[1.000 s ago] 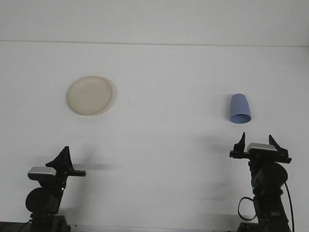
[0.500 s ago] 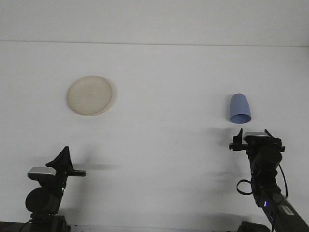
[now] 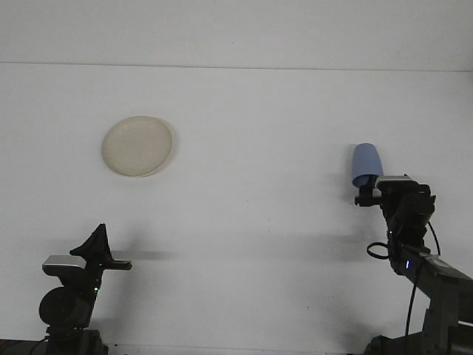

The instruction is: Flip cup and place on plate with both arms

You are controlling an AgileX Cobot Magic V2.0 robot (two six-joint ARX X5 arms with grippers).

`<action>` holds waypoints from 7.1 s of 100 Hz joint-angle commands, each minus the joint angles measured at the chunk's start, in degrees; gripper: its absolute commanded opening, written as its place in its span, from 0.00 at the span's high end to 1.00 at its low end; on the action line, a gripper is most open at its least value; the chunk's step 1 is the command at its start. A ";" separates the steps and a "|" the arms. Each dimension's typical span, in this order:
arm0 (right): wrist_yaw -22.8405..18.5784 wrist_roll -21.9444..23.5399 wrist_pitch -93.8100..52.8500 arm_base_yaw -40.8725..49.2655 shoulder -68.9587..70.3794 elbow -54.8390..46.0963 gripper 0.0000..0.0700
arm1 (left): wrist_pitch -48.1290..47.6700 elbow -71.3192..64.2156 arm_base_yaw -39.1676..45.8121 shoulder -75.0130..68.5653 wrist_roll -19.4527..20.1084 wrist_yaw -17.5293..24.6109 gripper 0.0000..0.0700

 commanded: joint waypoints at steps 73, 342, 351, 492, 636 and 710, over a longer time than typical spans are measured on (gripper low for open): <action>-6.29 -2.34 3.54 -0.70 10.86 7.87 0.98 | 0.66 -1.09 0.11 -0.09 0.87 -0.17 0.98; 6.93 12.28 -110.46 59.76 10.93 53.77 1.00 | 0.63 -1.09 0.11 -0.09 1.11 -0.17 0.98; 6.86 11.87 -109.74 59.80 11.23 53.77 1.00 | 0.63 -1.09 0.11 -0.09 1.11 -0.17 0.98; 1.97 9.66 -86.66 53.05 -16.37 52.76 0.49 | -1.07 2.34 0.09 0.07 -15.87 2.36 0.98; 6.82 7.50 -68.08 34.97 -72.91 1.44 0.49 | -49.88 74.05 -24.24 68.00 1.01 25.05 0.22; 6.80 7.50 -68.06 34.97 -72.91 1.44 0.49 | -48.35 77.90 -46.86 89.07 0.76 12.85 0.21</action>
